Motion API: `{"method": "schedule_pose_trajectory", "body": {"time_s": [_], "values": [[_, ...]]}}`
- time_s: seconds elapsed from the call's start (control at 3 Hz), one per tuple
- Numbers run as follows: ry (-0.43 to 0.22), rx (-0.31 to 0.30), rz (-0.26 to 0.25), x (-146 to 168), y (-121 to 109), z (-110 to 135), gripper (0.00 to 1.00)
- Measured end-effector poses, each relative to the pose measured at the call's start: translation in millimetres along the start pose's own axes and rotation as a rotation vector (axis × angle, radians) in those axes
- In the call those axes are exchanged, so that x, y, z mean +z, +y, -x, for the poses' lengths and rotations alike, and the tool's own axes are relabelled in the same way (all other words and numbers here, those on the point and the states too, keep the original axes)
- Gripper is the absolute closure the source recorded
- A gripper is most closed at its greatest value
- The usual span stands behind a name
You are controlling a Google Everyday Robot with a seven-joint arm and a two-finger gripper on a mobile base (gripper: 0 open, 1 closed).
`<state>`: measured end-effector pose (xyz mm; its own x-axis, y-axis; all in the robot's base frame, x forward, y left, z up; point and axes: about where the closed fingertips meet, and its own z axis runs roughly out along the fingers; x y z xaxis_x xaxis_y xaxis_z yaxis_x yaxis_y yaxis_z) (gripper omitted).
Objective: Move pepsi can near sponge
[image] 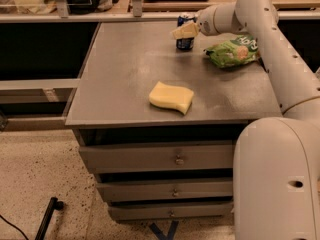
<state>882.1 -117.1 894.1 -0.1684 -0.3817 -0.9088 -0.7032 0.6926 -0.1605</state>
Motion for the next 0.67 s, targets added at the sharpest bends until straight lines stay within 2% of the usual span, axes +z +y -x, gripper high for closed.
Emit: {"method": "schedule_pose_trajectory", "body": {"time_s": [0.67], "values": [[0.005, -0.006, 0.007, 14.4, 1.1, 0.7, 0.65]]}}
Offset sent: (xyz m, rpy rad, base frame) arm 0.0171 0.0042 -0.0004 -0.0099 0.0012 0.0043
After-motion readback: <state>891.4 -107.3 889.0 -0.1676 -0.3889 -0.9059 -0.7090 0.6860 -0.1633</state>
